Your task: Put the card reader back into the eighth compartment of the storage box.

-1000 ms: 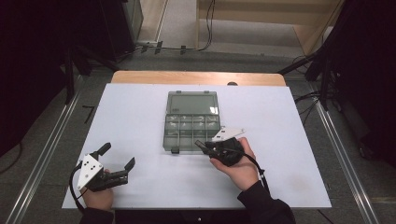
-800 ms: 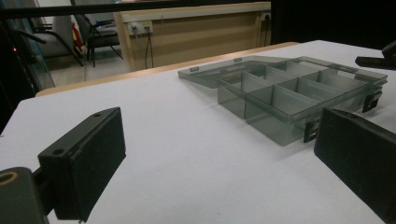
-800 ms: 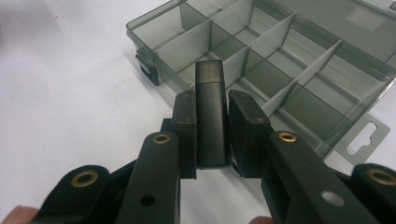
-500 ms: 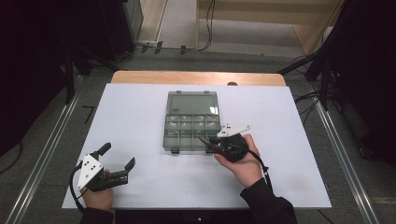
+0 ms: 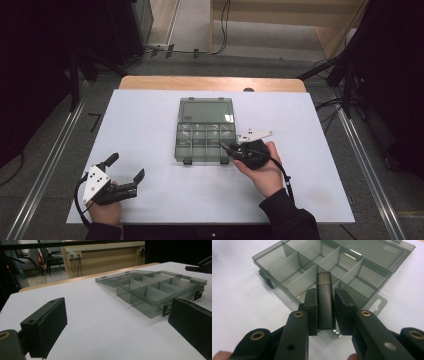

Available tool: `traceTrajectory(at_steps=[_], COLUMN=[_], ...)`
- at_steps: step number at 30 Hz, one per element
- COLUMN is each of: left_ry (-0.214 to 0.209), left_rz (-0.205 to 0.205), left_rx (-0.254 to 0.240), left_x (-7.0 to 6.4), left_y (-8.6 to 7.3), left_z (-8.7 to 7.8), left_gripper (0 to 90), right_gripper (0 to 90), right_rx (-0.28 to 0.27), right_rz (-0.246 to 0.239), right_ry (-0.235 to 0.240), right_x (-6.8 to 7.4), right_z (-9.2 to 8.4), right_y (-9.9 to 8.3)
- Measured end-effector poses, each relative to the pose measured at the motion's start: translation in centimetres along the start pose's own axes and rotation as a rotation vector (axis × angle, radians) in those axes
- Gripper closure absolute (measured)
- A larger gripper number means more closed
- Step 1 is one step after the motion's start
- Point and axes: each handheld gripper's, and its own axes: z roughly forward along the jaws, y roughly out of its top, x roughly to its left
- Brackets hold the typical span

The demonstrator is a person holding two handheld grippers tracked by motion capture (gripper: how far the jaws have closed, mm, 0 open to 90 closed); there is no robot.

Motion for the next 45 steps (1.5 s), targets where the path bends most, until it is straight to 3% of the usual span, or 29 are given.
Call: traceTrajectory(at_steps=[9,14,17,20,21,24,26,45], left_ry=[-0.002,-0.002,-0.002,-0.001,-0.002,-0.001,-0.001,0.001], left_rz=[-0.002,0.000,0.001,0.001,0.002,0.003,0.003,-0.001], left_rx=[0.000,0.001,0.001,0.001,0.002,0.002,0.003,0.002], left_x=[0.0,0.0,0.0,0.0,0.0,0.0,0.0,0.0], left_y=[0.0,0.0,0.0,0.0,0.0,0.0,0.0,0.0], left_z=[0.0,0.0,0.0,0.0,0.0,0.0,0.0,0.0], left_gripper=[2.3,2.3,2.3,2.3,2.3,2.3,2.3,2.3], right_gripper=[68.4,26.2,10.5,7.0,0.7,0.0,0.0,0.0], right_rx=[0.001,-0.039,-0.078,-0.115,-0.122,-0.142,-0.152,-0.237], right_rz=[0.035,0.079,0.094,0.095,0.088,0.072,0.065,0.065], right_ry=[-0.032,0.016,0.034,0.067,0.072,0.094,0.066,0.049], right_x=[-0.9,-1.4,-1.5,-1.7,-1.7,-1.7,-1.6,-3.3], right_z=[0.6,0.4,-0.1,-0.6,-0.7,-1.1,-1.4,-4.7], right_y=[-0.1,-0.1,-0.5,-0.9,-1.0,-1.4,-1.7,-4.4])
